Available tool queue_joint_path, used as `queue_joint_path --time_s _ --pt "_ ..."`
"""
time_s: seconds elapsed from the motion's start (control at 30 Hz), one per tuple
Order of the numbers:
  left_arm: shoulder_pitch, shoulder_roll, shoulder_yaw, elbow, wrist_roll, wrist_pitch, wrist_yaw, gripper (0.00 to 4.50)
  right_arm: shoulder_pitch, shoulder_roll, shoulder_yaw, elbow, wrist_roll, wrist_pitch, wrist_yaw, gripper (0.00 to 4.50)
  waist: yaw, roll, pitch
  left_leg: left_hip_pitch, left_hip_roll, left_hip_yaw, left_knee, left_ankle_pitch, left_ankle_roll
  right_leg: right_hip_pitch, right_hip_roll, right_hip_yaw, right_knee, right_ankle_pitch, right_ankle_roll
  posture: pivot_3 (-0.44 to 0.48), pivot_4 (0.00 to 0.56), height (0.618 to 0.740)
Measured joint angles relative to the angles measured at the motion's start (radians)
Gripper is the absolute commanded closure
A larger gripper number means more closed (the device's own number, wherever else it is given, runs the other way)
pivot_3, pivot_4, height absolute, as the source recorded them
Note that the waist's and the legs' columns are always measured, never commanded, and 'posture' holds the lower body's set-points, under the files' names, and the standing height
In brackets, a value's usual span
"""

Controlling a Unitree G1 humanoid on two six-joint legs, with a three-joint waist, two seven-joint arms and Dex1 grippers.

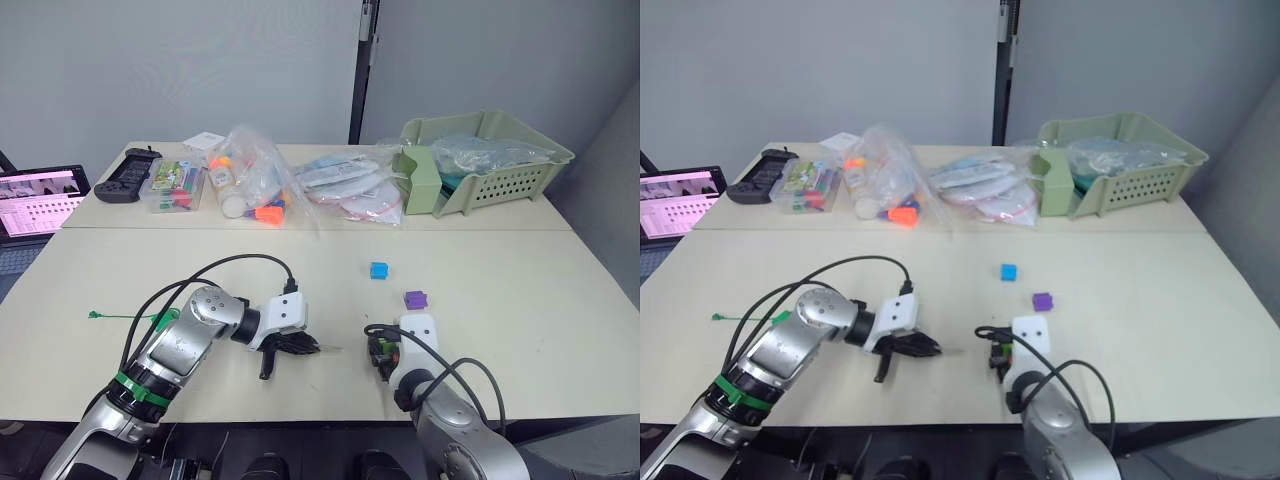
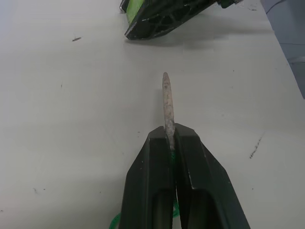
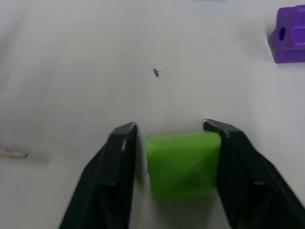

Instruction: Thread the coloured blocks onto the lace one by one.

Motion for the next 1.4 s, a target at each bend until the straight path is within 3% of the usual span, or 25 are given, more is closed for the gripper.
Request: queue_joint_path --time_s 0.13,0.27,0.4,0.5,0.57,0.8,0.97,1.3,1.4 --pt "0.006 0.009 0.010 -0.012 -0.005 0.000 0.002 4.50 -0.018 -0.089 -0.045 -0.080 0.042 0.009 0.086 0.02 -0.001 0.000 0.000 0.000 0.000 0.000 0.000 0.000 0.000 0.000 0.000 0.000 0.000 0.000 0.000 0.000 0.150 0.740" --pt "0.013 0.014 0.013 -0.020 -0.007 0.000 0.008 4.50 -0.074 -0.244 -0.132 -0.165 0.162 0.032 0.263 0.02 0.001 0.000 0.000 0.000 0.000 0.000 0.000 0.000 0.000 0.001 0.000 0.000 0.000 0.000 0.000 0.000 0.150 0.740" --pt "0.016 0.015 0.014 -0.022 -0.008 0.001 0.012 4.50 -0.167 -0.520 -0.249 -0.135 0.378 0.036 0.602 0.02 0.001 0.000 0.000 0.001 -0.001 0.001 0.001 0.000 0.000 0.003 0.000 -0.001 -0.001 0.000 0.000 0.000 0.150 0.740" --pt "0.017 0.016 0.016 -0.026 -0.013 0.003 0.012 4.50 -0.269 -0.740 -0.202 0.048 0.399 -0.084 0.882 0.02 0.001 -0.001 0.001 0.003 0.000 0.005 0.001 0.000 0.000 0.006 0.001 -0.002 -0.003 0.000 0.000 0.000 0.150 0.740" --pt "0.017 0.016 0.016 -0.027 -0.018 0.003 0.012 4.50 -0.325 -0.803 -0.156 0.187 0.347 -0.196 0.996 0.02 0.001 -0.001 0.001 0.005 0.000 0.006 0.001 0.000 0.000 0.009 0.001 -0.002 -0.004 0.000 0.000 0.000 0.150 0.740" --pt "0.039 0.034 0.025 -0.072 -0.022 0.032 0.021 4.50 -0.428 -0.813 0.054 0.526 0.147 -0.501 1.184 0.02 0.004 -0.001 0.001 0.005 -0.001 0.005 0.001 0.000 0.000 0.009 0.000 -0.001 -0.003 0.000 0.000 0.000 0.150 0.740" --pt "0.051 0.037 0.027 -0.091 -0.022 0.051 0.029 4.50 -0.472 -0.759 0.090 0.643 0.085 -0.568 1.186 0.02 0.009 -0.002 0.001 0.006 -0.001 0.003 0.001 0.000 0.000 0.010 0.000 -0.001 -0.002 0.000 0.000 0.000 0.150 0.740" --pt "0.059 0.041 0.027 -0.103 -0.022 0.064 0.036 4.50 -0.485 -0.742 0.097 0.691 0.055 -0.603 1.222 3.20 0.024 -0.002 0.001 0.009 -0.001 0.002 0.001 0.000 0.000 0.012 0.000 -0.001 -0.002 0.000 0.000 0.000 0.150 0.740" --pt "0.059 0.041 0.027 -0.103 -0.022 0.064 0.036 4.50 -0.490 -0.734 0.096 0.698 0.052 -0.601 1.223 3.24 0.024 -0.002 0.001 0.010 -0.001 0.003 0.001 0.000 0.000 0.013 0.000 -0.001 -0.002 0.000 0.000 0.000 0.150 0.740"
